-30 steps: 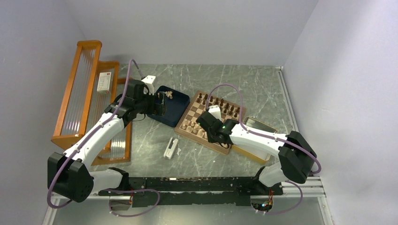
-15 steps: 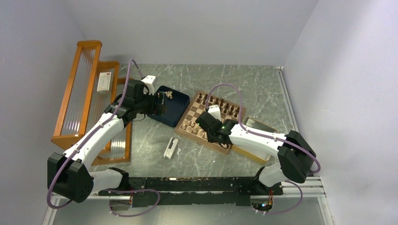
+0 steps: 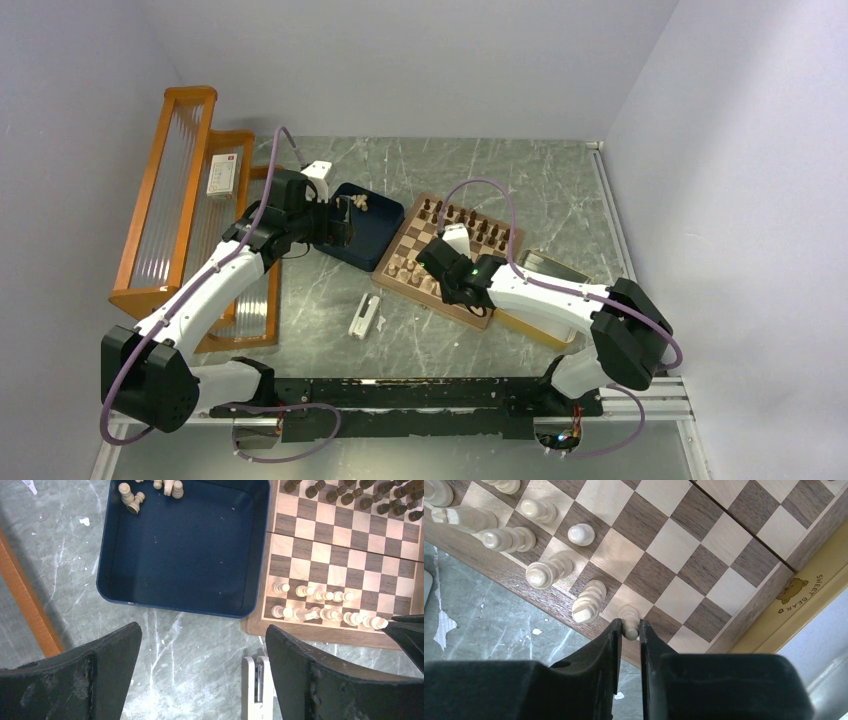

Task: Set up the chess pieces on the board
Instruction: Place the chess piece on the chessboard.

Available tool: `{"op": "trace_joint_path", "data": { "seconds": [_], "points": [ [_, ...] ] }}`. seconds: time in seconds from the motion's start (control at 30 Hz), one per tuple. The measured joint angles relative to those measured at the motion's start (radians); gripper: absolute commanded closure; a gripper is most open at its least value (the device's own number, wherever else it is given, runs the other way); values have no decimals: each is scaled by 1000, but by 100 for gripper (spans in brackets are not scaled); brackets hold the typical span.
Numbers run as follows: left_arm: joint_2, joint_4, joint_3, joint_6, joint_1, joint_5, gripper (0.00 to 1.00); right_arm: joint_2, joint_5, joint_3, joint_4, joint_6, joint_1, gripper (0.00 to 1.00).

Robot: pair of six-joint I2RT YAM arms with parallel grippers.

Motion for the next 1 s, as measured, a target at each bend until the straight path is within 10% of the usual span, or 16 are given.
{"op": "trace_joint_path", "data": {
  "seconds": [1.0],
  "points": [
    [-31, 0, -11, 7, 0, -27, 7, -81, -15, 71, -72, 23, 2, 43]
  ]
}}
